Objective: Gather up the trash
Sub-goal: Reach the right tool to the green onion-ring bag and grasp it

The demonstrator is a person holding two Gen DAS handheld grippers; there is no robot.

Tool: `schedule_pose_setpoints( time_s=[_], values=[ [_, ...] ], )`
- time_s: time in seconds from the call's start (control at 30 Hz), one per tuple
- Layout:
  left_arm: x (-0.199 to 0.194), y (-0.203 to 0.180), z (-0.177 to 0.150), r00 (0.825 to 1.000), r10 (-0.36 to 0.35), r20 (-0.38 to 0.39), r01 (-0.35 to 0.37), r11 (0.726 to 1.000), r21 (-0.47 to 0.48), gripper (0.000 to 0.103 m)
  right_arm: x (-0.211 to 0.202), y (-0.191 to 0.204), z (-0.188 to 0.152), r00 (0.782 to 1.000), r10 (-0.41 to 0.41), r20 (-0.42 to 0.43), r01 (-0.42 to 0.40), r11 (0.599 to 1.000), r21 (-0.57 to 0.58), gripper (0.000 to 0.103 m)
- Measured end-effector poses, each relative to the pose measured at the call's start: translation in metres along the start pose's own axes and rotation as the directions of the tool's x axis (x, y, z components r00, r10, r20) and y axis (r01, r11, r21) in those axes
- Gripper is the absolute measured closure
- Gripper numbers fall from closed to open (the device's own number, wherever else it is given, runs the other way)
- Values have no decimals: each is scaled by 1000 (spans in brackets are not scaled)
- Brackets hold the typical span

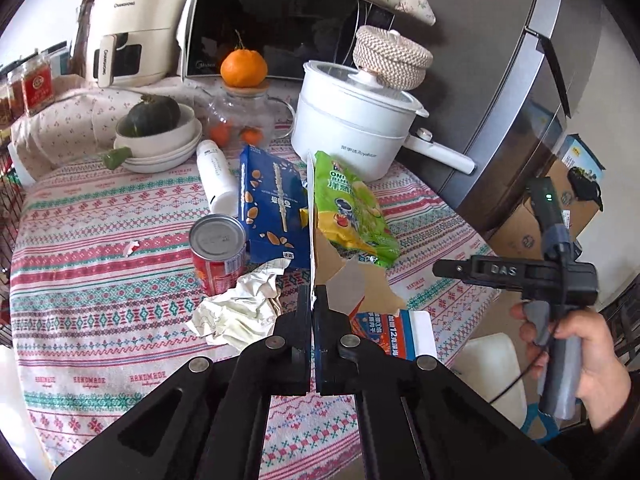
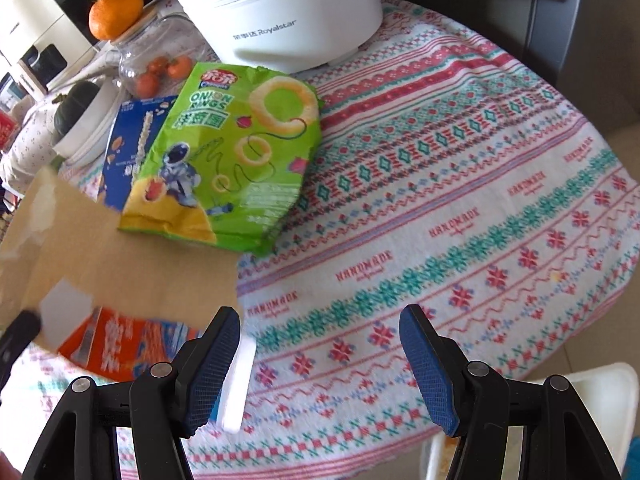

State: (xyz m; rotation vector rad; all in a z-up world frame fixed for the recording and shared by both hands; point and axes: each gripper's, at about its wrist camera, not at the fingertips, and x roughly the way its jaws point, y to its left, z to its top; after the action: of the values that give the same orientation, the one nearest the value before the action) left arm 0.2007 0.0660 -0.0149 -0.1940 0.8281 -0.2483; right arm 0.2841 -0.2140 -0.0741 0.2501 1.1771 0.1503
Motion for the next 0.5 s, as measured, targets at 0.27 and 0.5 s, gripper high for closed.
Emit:
schedule_pose_setpoints(
  time_s=[0.27,0.5],
  values=[
    [-75,22,-2,991,66,118,-69,997,19,103,14,4,27,999,31,6,-32,997,77,32],
    [-90,44,1,977,143,156,-147,989,14,103,46,15,55,992,123,6,-123,987,108,32]
  ],
)
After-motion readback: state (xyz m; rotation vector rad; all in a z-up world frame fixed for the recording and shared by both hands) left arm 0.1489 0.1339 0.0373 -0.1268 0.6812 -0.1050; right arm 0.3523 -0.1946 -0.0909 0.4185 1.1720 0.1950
